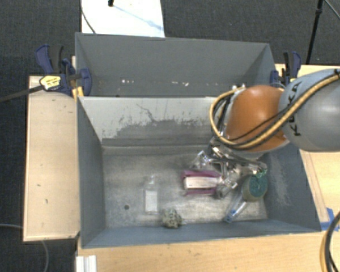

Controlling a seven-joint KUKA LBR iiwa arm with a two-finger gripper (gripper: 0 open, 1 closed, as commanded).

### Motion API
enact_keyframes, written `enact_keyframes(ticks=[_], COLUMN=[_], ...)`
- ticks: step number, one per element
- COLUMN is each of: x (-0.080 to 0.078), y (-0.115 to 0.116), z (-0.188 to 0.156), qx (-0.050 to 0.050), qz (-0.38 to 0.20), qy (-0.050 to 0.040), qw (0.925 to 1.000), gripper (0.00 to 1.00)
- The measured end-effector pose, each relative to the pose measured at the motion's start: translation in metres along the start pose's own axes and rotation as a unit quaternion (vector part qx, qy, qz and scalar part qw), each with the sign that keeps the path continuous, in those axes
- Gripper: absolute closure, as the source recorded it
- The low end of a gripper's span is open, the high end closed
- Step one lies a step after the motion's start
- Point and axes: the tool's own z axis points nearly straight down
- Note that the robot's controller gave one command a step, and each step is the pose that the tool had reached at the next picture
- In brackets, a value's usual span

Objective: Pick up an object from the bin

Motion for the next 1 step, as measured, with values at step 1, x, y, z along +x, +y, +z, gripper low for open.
enact_keyframes(ticks=[1], x=[-0.0014], y=[-0.0023], z=[-0.0022], qx=[0.002], qz=[0.001], qy=[-0.0037], qw=[1.0000], gripper=[1.00])
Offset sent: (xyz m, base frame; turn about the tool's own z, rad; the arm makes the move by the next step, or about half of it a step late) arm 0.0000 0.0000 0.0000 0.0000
